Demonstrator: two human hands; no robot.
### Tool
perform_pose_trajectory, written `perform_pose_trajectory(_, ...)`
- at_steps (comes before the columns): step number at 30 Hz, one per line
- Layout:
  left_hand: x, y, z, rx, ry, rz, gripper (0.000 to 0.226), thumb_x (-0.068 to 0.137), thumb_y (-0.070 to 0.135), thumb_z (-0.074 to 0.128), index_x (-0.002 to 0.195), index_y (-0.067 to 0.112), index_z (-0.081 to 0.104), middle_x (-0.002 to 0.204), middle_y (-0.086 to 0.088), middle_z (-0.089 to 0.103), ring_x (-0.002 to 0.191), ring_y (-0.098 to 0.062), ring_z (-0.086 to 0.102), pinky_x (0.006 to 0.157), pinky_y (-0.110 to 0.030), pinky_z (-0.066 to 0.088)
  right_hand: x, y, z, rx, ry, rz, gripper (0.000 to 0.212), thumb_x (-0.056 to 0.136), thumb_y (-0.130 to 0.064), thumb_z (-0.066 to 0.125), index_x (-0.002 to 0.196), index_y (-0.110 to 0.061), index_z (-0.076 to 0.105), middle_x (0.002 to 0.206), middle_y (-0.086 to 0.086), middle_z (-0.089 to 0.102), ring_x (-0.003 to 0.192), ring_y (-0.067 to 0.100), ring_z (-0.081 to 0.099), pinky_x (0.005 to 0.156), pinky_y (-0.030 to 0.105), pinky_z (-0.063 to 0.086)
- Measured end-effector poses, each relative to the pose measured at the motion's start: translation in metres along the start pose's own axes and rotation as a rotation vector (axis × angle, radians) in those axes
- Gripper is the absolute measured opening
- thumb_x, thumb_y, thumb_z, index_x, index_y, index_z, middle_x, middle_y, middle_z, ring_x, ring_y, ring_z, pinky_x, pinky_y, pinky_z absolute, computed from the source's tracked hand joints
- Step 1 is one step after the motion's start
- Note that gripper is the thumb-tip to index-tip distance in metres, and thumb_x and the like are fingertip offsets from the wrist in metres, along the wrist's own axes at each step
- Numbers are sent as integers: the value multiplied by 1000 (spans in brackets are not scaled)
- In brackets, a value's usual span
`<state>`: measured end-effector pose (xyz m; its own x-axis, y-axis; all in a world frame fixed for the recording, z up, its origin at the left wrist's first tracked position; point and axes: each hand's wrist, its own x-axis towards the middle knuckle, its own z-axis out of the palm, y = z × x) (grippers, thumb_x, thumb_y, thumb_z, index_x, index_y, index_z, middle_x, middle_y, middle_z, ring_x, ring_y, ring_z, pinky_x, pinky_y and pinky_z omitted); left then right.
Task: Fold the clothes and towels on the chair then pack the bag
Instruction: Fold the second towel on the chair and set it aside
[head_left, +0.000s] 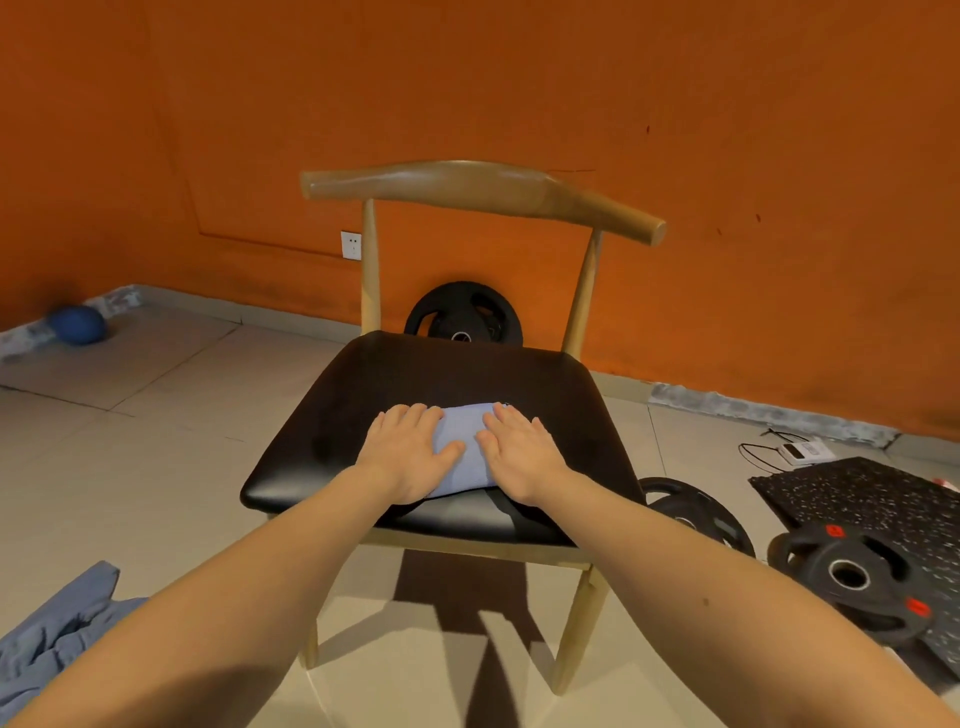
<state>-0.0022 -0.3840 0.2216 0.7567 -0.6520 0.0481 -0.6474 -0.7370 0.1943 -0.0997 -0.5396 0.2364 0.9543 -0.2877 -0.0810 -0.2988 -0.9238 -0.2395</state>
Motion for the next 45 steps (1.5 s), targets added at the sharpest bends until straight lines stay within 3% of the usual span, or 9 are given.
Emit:
perform_pose_trajectory(6,-4,21,-40,-2,-139,-219,49,106,48,32,142,18,44,141,-10,53,130,-35,44,108,-48,36,-39,-7,-10,243,448,272,53,103,-35,52,151,-18,38,147,6,45,134,25,43,103,40,45)
perform_pose_trajectory(10,-18,21,-50,-146,-128,-402,45,97,35,57,134,11,47,133,-10,54,127,-34,48,103,-43,42,-59,-7,4,445,243,392,42,98,-40,58,128,-19,39,118,3,58,94,20,62,74,39,59)
perform_pose_trajectory(16,-43,27,-62,-408,-313,-579,22,88,19,73,98,11,56,100,-7,52,98,-22,61,82,-25,49,-63,-22,3,993,116,567,50,91,-32,70,128,-11,43,116,6,58,102,27,62,76,43,63)
perform_pose_trajectory(21,-66,24,-54,-579,-309,-585,39,84,23,80,114,14,57,109,-10,58,100,-28,61,96,-39,56,-84,-25,5,1219,41,557,12,94,-11,70,100,-8,60,106,11,65,86,25,65,58,37,57)
perform_pose_trajectory(26,-105,17,-57,-969,-358,-663,36,89,34,75,114,15,58,114,-13,65,102,-32,66,89,-44,60,-104,-33,15,1052,9,387,14,96,-15,66,106,-15,56,108,6,64,98,23,64,80,43,61)
perform_pose_trajectory(29,-136,4,-55,-1218,-305,-708,36,94,42,69,116,14,63,106,-10,72,95,-29,69,79,-39,59,-119,-46,19,842,-4,210,16,98,-23,61,109,-19,50,108,3,59,97,20,61,71,35,57)
perform_pose_trajectory(36,-224,-35,-39,-802,69,-561,33,102,33,56,128,13,61,106,-8,63,96,-31,64,79,-39,56,-144,-109,37,577,-19,-21,23,95,-28,65,105,-15,49,95,4,59,84,18,58,63,31,48)
perform_pose_trajectory(42,-327,-73,-50,-604,160,-604,31,100,30,53,73,17,48,67,-5,51,60,-23,47,56,-31,37,-181,-192,52,490,-75,-171,31,88,-25,70,104,-8,48,89,6,57,74,19,50,55,31,34)
perform_pose_trajectory(45,-377,-87,-63,-702,179,-662,31,92,23,59,70,16,40,63,-5,43,60,-23,41,57,-33,32,-206,-234,57,471,-82,-250,32,89,-21,69,102,-8,43,88,8,51,71,20,45,55,32,35)
